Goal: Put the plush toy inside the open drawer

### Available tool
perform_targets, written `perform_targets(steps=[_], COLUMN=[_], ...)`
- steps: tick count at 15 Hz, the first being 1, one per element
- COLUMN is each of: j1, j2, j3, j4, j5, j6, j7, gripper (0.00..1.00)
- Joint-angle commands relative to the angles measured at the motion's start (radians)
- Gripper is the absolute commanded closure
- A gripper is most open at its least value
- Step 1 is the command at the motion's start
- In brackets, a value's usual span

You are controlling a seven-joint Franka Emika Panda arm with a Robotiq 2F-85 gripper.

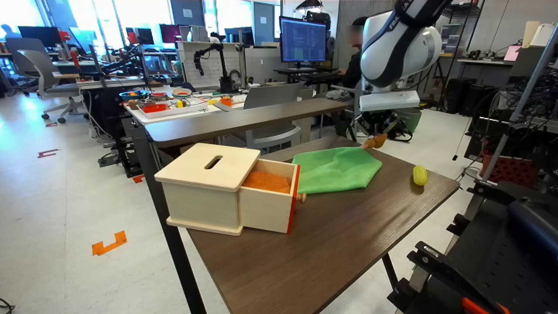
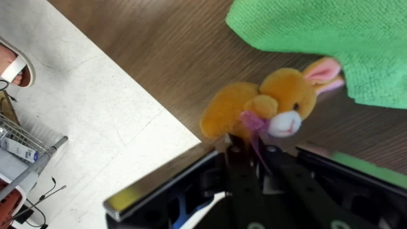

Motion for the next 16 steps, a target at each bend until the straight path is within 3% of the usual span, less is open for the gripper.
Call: perform_targets(steps=[1,4,8,16], j1=[0.022,0.03,0.074,0.207], j2=[-0.207,-0.358,-0.48,-0.483], j3=[-0.018,-0.01,0.039,0.247], j4=[-0.24,-0.389,-0.491,-0.517], j5=[0.024,0.018,0.004,0.021], j6=[0.06,0.086,0.104,0.209], j7=[-0.038,-0.066,-0.12,-0.252], gripper=[0.98,0.98,0.98,0.98])
